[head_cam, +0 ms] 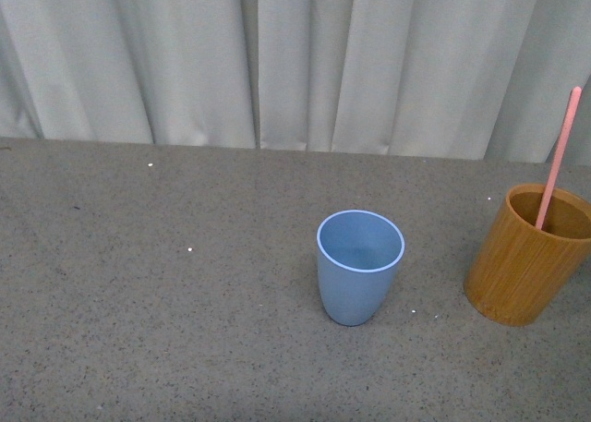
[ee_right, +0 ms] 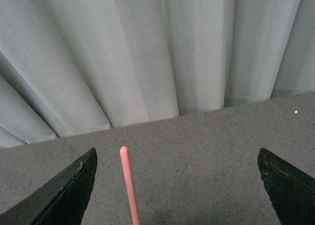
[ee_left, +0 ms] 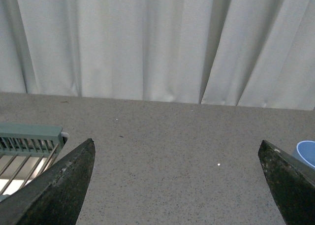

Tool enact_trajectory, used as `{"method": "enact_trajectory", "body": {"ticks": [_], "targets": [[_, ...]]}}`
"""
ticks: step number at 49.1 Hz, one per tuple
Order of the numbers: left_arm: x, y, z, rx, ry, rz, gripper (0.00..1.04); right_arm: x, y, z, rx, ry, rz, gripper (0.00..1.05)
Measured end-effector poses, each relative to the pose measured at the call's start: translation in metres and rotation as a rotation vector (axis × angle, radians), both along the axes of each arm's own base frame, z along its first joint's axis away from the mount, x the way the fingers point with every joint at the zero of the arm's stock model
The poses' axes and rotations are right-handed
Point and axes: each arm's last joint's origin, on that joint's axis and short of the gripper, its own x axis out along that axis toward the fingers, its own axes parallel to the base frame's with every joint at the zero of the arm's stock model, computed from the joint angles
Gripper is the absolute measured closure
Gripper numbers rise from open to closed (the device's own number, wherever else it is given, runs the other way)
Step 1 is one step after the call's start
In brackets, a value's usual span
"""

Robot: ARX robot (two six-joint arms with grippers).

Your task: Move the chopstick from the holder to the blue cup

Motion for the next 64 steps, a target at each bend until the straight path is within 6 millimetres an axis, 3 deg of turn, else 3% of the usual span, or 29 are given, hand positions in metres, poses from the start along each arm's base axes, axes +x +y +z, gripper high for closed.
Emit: {"method": "enact_trajectory", "body": {"ticks": [34, 50, 64], "targets": [[0.0, 0.0, 0.0, 0.0, 0.0, 0.0, 0.07, 0.057, 0.041, -0.014, -0.026, 0.238, -0.061, 0.1], [0.0, 0.0, 0.0, 0.001, 0.0, 0.0, 0.07, 0.066, 0.051, -0.041, -0.006, 0.302, -0.068, 0.1], [0.0, 0.0, 0.0, 0.001, 0.0, 0.0, 0.07, 0.069, 0.051, -0.053, 0.0, 0.322, -0.087, 0.1]]}}
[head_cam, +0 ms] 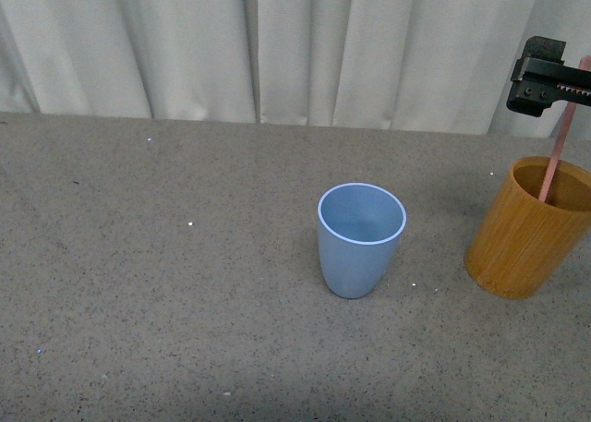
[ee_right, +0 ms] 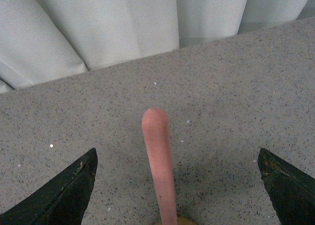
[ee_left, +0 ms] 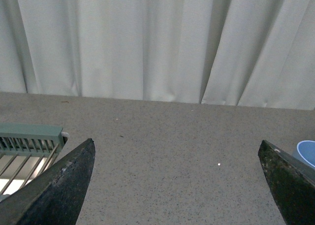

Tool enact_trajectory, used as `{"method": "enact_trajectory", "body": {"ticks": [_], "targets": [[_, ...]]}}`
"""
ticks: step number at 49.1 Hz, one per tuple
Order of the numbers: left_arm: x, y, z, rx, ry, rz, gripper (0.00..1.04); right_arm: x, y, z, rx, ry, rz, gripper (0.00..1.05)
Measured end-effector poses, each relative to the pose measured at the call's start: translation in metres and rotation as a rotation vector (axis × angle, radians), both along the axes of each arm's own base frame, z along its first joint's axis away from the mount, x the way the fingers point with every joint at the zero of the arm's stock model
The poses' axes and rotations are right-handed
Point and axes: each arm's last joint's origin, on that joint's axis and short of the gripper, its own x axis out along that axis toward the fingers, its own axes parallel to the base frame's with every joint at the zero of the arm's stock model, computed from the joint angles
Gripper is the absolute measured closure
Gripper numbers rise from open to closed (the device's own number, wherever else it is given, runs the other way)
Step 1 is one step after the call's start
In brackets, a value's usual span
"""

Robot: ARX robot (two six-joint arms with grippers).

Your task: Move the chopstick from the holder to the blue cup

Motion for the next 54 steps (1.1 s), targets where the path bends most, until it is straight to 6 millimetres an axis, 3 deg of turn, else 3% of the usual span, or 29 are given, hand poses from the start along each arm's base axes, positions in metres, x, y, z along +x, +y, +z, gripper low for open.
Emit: {"method": "enact_trajectory", "body": {"ticks": [32, 54], "targets": [[0.0, 0.0, 0.0, 0.0, 0.0, 0.0, 0.07, 0.011, 0.009, -0.016, -0.007, 0.019, -0.014, 0.1], [0.0, 0.0, 0.0, 0.0, 0.0, 0.0, 0.07, 0.012, 0.015, -0.016, 0.008, -0.004, 0.005, 0.78]]}}
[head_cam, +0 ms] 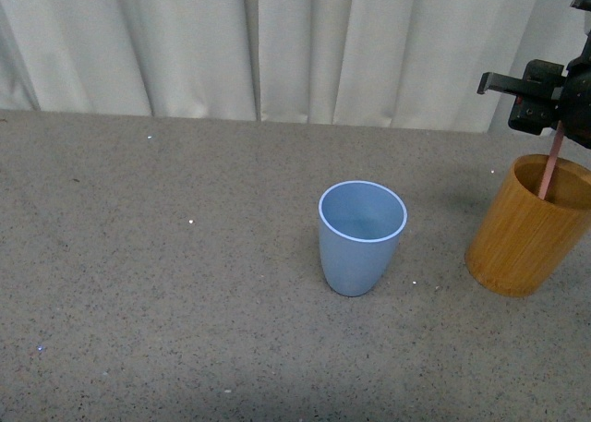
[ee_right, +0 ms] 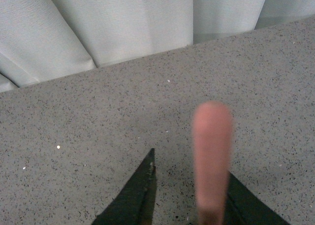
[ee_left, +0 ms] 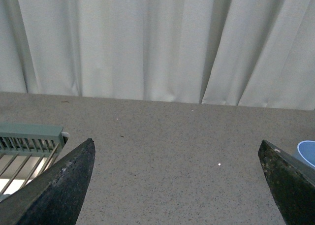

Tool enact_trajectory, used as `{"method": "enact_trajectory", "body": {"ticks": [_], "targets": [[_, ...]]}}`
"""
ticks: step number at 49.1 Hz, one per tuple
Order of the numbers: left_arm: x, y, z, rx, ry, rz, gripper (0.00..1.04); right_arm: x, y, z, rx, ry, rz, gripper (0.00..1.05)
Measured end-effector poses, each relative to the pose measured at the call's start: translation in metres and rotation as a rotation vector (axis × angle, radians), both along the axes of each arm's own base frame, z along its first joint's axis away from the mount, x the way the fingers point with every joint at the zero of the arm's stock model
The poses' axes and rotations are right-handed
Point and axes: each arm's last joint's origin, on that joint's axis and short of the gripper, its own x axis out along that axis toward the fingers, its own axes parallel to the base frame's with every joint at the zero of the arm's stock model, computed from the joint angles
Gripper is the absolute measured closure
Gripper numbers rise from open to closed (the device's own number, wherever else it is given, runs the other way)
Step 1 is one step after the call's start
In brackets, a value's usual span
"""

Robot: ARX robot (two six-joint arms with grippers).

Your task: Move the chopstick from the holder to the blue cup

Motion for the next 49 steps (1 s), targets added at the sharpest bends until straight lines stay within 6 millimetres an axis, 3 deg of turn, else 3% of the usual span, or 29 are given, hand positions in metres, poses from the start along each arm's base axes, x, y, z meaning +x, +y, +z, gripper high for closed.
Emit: {"method": "enact_trajectory", "body": {"ticks": [8, 23, 32, 49], "targets": [[0.0, 0.0, 0.0, 0.0, 0.0, 0.0, 0.07, 0.0, 0.0, -0.001, -0.009, 0.0, 0.005, 1.04], [0.0, 0.0, 0.0, 0.0, 0.0, 0.0, 0.07, -0.001, 0.004, 0.001, 0.006, -0.013, 0.028, 1.04], [0.0, 0.0, 0.0, 0.0, 0.0, 0.0, 0.07, -0.004, 0.005, 0.012, 0.005, -0.042, 0.038, 1.04], [0.0, 0.0, 0.0, 0.0, 0.0, 0.0, 0.07, -0.02, 0.002, 0.066, -0.078, -0.149, 0.059, 1.04]]}}
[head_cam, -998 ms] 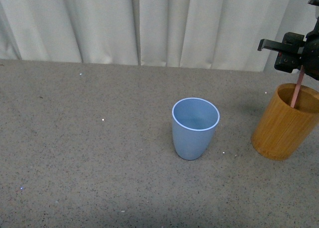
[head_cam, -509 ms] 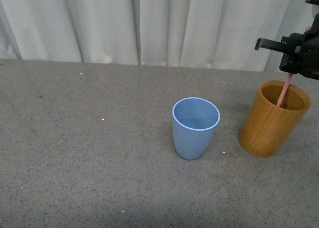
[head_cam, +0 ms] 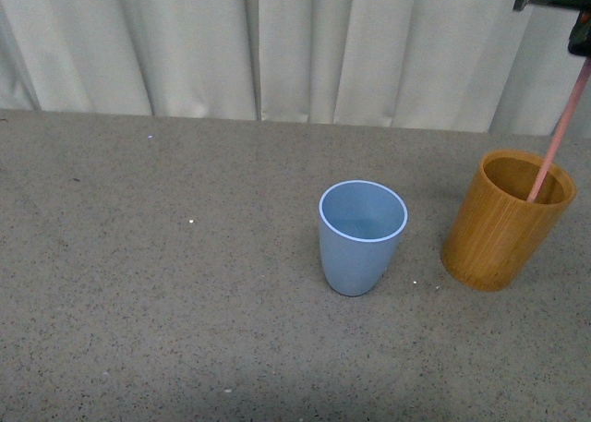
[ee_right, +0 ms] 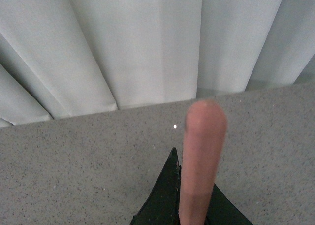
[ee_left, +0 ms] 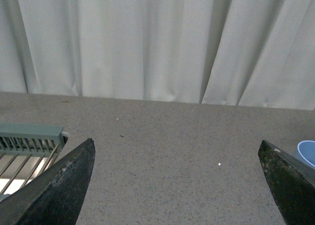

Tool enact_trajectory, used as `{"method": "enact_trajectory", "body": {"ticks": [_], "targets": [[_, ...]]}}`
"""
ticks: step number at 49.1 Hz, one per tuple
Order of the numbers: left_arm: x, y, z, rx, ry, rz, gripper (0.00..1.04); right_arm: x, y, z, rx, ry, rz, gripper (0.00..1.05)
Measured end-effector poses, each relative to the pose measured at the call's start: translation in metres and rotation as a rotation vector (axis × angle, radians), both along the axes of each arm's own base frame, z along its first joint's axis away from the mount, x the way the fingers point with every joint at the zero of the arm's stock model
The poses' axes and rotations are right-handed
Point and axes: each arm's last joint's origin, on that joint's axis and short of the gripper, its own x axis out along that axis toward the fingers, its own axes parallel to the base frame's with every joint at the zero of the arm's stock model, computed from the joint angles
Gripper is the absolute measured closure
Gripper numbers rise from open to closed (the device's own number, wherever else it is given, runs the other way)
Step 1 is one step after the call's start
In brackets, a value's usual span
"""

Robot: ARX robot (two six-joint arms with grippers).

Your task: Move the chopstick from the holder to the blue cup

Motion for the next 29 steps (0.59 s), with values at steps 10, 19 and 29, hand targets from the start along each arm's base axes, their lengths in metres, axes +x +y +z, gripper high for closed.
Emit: {"method": "enact_trajectory", "body": {"ticks": [10, 19, 29], "targets": [[0.0, 0.0, 0.0, 0.0, 0.0, 0.0, 0.07, -0.012, -0.003, 0.032, -0.053, -0.069, 0.012, 1.04], [0.0, 0.0, 0.0, 0.0, 0.0, 0.0, 0.07, -0.017, -0.002, 0.05, -0.069, -0.103, 0.011, 1.04], [0.0, 0.0, 0.0, 0.0, 0.0, 0.0, 0.07, -0.025, 0.018, 0.09, -0.057, -0.198, 0.049, 1.04]]}}
